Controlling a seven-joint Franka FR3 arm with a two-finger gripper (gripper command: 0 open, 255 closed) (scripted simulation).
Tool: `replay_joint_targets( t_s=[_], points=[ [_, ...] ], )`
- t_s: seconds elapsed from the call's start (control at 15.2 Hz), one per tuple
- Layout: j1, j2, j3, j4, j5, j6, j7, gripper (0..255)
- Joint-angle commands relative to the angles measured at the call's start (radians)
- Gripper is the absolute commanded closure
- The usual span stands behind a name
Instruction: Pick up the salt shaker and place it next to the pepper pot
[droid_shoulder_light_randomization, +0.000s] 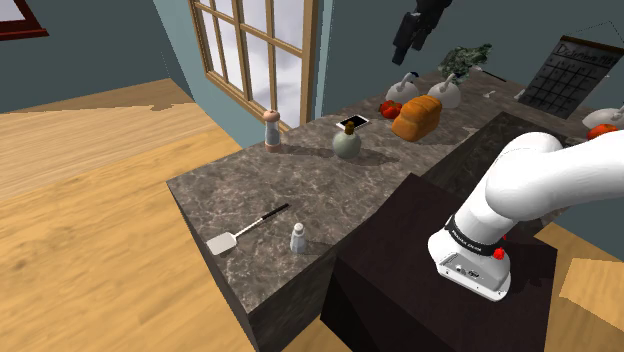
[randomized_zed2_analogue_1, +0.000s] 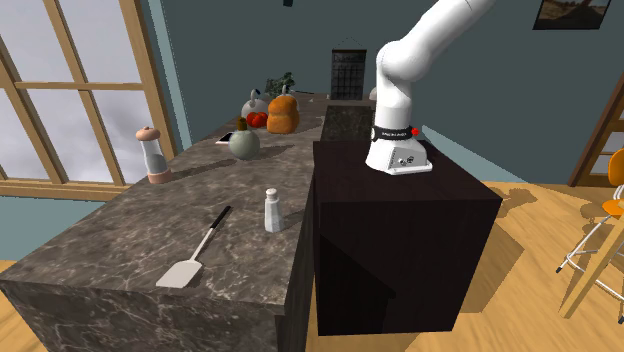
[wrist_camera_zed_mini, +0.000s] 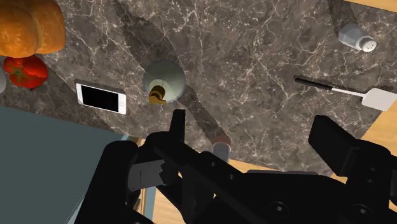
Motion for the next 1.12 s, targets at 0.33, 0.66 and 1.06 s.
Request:
replay_joint_targets(
  t_s=[0.33,0.66,1.06],
  points=[
    [0.026,0.029,0.071,-0.103,0.041,0.095,0.080,0],
    [0.054,0.088,0.147,-0.181,0.082,0.199,0.160,0],
    [0.084,0.205,0.244,-0.241,0.125,0.335,0.260,0]
  ],
)
